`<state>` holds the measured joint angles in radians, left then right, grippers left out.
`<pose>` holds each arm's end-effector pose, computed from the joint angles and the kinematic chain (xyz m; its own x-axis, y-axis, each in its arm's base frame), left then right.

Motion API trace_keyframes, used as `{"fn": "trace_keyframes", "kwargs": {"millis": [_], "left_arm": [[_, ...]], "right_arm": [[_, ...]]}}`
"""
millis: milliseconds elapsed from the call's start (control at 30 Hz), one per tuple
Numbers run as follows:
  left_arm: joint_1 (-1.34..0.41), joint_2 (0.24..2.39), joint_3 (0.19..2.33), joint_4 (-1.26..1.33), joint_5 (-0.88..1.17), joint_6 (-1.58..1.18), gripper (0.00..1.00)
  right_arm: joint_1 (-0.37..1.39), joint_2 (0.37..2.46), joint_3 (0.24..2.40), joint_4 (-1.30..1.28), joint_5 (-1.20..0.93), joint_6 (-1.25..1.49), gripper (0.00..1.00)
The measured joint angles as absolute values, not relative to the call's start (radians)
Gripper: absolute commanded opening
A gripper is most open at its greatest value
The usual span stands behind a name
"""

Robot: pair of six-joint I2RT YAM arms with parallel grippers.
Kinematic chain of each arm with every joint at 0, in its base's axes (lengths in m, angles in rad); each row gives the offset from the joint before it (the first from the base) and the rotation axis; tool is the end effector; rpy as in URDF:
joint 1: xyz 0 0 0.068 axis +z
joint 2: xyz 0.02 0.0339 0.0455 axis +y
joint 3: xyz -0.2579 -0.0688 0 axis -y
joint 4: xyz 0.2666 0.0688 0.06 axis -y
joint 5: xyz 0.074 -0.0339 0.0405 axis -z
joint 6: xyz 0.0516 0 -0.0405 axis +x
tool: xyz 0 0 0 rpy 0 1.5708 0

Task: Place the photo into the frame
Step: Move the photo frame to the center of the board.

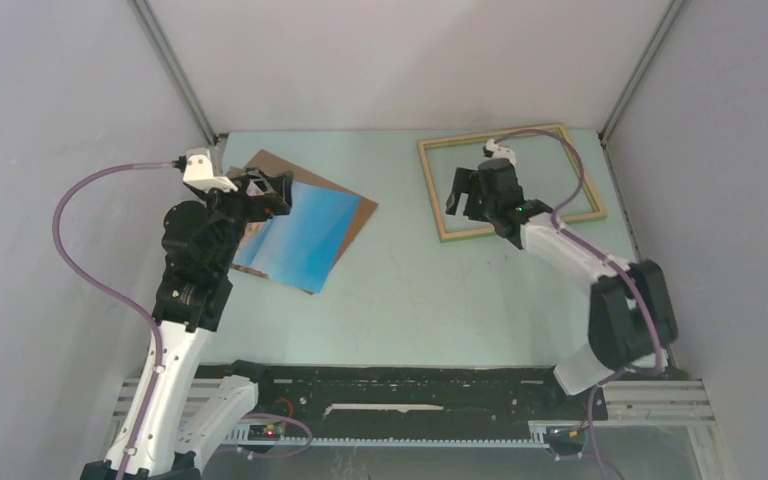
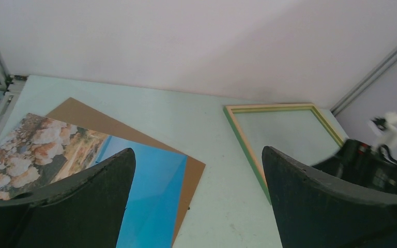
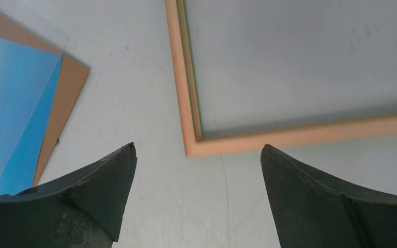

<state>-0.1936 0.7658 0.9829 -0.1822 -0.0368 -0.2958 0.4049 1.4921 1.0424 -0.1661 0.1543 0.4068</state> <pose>0.2035 -0.0380 0.4127 -0.0128 -0.2943 -0.9556 0.1594 0.9429 -0.2926 0.3413 0.1376 0.2366 -0.5960 0.1699 -0.7848 -0.0415 0.9695 0.2415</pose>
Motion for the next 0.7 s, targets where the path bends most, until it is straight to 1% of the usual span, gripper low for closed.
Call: {"fn": "trace_keyframes", "kwargs": {"millis": [200,367,400,467,567,700], "left_arm": [[-0.205,0.766,0.983,-0.182,0.013,-0.315,1.00],[-0.209,0.766,0.983,-0.182,0.031,-0.320,1.00],[-0.210,0.766,0.983,-0.182,0.034,-0.323,1.00],[-0.210,0.766,0.983,-0.182,0.036,-0.326,1.00],[-0.212,0.766,0.983,-0.182,0.041,-0.333,1.00],[-0.213,0.766,0.983,-0.182,0.051,-0.339,1.00]], "right_arm": [[0.388,1.788,1.318,-0.221,0.115,0.348,0.83],[0.399,2.010,1.545,-0.319,0.103,0.303,0.79],[0.403,2.038,1.572,-0.342,0.104,0.294,0.78],[0.412,2.088,1.623,-0.397,0.109,0.277,0.71],[0.426,2.148,1.689,-0.465,0.114,0.256,0.67],[0.439,2.196,1.731,-0.525,0.104,0.228,0.59]]}}
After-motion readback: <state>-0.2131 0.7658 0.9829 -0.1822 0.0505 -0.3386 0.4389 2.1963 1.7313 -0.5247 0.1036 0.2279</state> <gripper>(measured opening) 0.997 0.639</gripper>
